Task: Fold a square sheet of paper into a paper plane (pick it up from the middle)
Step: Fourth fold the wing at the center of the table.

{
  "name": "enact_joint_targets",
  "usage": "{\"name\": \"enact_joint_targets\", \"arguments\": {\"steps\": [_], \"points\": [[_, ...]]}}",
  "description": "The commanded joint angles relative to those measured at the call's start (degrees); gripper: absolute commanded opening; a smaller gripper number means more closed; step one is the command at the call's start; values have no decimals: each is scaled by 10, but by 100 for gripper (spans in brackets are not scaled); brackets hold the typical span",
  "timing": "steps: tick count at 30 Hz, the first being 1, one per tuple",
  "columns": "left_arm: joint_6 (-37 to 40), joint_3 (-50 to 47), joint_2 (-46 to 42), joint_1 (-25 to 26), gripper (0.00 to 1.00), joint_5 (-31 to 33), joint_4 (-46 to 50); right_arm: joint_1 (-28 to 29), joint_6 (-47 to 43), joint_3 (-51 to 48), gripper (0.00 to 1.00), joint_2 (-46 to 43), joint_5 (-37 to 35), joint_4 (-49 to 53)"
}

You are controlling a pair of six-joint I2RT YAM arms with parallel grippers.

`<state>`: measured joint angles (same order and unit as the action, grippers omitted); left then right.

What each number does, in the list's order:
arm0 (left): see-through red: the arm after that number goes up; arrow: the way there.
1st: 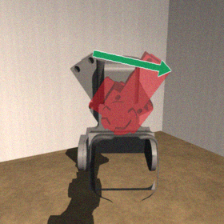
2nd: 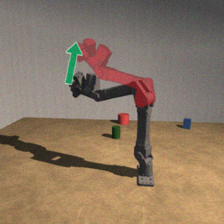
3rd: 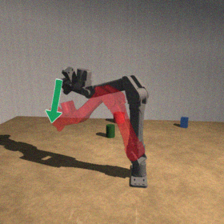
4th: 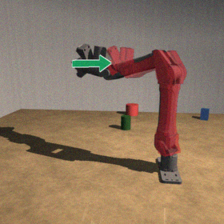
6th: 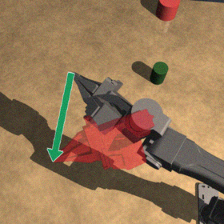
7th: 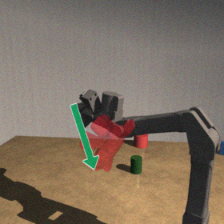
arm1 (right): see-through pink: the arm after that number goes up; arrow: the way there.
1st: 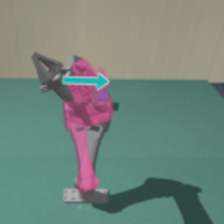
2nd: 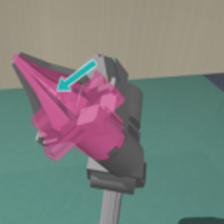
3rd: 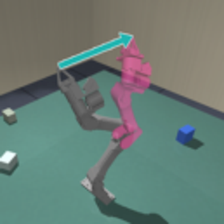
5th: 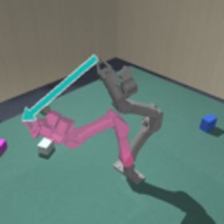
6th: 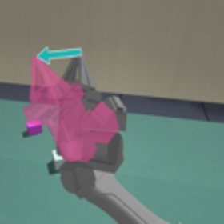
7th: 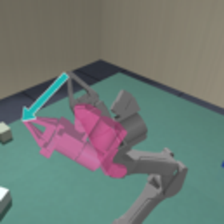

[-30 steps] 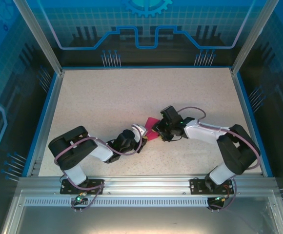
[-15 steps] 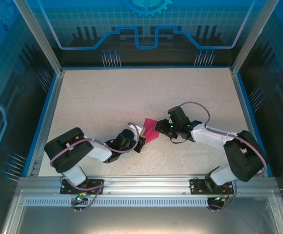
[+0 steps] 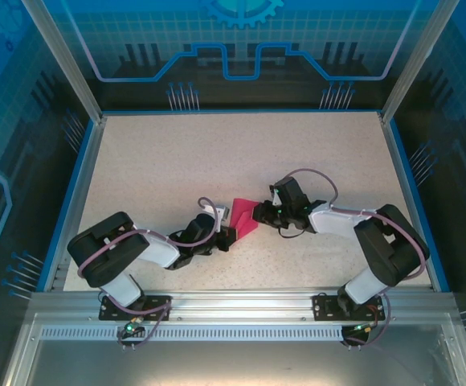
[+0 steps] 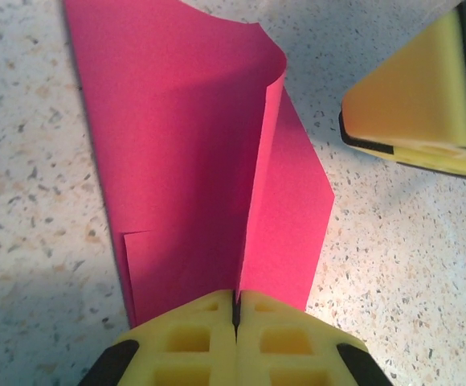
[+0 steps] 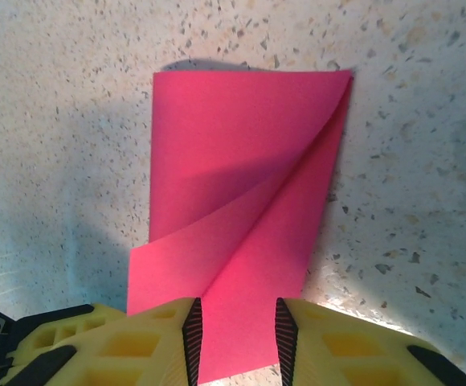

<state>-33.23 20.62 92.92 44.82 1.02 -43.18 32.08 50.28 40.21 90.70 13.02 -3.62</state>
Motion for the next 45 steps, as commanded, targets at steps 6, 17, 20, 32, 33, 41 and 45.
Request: {"name": "enact_joint_targets", "arguments": {"steps": [6,17,20,32,33,41,45], "points": [[-34,-15,0,-9,0,-13,-25,22,-1,51,27,49,34,-10],[-40,-9,-4,-12,4,-20,-4,32,26,61,15,84,12,3],[-44,-8,-4,-13,5,-23,3,33,31,59,15,85,8,6],[-50,14,-9,-17,18,-43,45,35,66,62,25,112,-1,20],[-50,16,-10,-18,20,-46,49,35,66,62,26,112,-2,20],[-48,50,-28,-36,32,-67,123,36,66,56,29,112,-4,22],[-44,68,-25,-41,33,-74,158,36,67,56,30,112,-4,21]]}}
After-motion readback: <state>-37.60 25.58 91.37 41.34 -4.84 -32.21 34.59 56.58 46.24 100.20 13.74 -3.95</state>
